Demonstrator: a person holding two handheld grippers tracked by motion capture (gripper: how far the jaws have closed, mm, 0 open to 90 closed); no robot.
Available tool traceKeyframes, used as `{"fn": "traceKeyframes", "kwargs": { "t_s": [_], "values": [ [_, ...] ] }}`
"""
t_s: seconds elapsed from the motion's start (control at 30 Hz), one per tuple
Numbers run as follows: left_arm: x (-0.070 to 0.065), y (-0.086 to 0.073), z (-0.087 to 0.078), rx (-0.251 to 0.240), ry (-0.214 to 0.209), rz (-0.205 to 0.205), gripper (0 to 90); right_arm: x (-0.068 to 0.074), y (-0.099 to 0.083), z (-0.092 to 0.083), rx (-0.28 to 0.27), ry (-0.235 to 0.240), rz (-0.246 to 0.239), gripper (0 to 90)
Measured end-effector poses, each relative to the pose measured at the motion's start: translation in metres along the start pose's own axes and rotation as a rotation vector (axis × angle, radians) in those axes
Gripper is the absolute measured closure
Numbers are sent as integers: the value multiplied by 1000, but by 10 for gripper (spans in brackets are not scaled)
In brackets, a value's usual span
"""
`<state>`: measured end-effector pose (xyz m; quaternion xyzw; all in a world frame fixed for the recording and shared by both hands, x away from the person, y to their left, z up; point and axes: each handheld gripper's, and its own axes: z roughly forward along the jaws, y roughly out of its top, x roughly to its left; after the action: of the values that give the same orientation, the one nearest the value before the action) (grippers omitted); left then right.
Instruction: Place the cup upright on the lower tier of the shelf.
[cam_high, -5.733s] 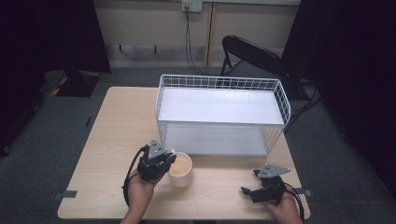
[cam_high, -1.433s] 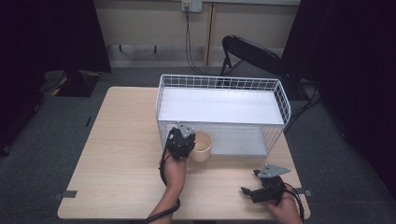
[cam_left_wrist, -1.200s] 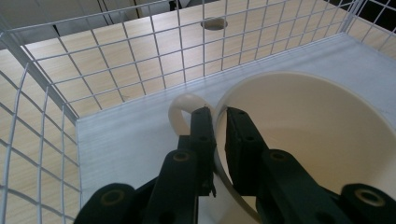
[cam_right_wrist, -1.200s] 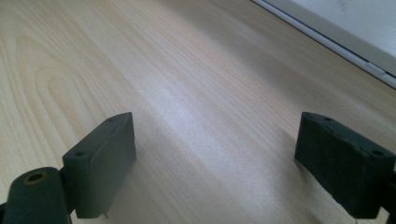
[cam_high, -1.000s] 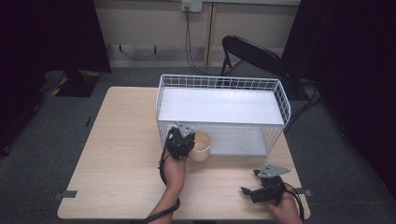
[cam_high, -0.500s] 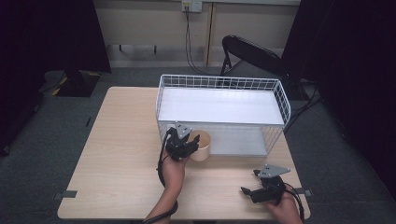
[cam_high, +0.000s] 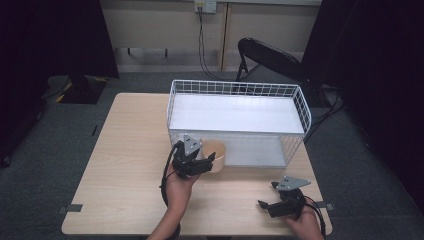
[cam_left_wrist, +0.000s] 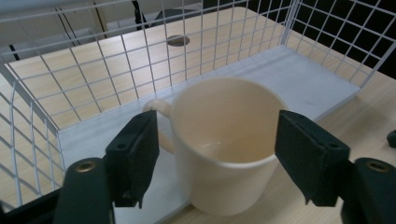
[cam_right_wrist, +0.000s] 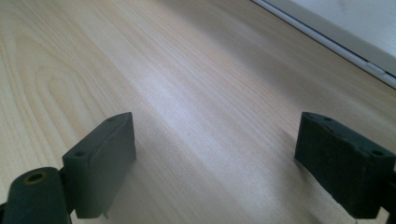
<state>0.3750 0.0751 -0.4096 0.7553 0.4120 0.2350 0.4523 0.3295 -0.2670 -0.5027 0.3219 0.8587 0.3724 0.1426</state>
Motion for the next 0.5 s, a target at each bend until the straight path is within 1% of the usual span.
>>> {"fn": "traceKeyframes", "kwargs": {
  "t_s": [0.07,0.13,0.17,0.2,0.27,0.33,0.37,0.43,0.5],
  "values": [
    [0,-3,-2,1,-8,1,282,0,0,0,0,0,0,117],
    [-1,-6,-2,8,-20,15,247,0,0,0,0,0,0,117],
    [-1,-6,-2,8,-20,15,232,0,0,0,0,0,0,117],
    [-3,-10,-2,7,-30,29,223,0,0,0,0,0,0,117],
    [-3,-13,-2,11,-29,28,209,0,0,0,0,0,0,117],
    [-4,-16,-3,9,-34,16,207,0,0,0,0,0,0,117],
    [-4,-18,-3,11,-29,20,206,0,0,0,0,0,0,117],
    [-4,-19,-2,14,-33,17,205,0,0,0,0,0,0,117],
    [-8,-25,0,25,-33,18,205,0,0,0,0,0,0,117]
  ]
}}
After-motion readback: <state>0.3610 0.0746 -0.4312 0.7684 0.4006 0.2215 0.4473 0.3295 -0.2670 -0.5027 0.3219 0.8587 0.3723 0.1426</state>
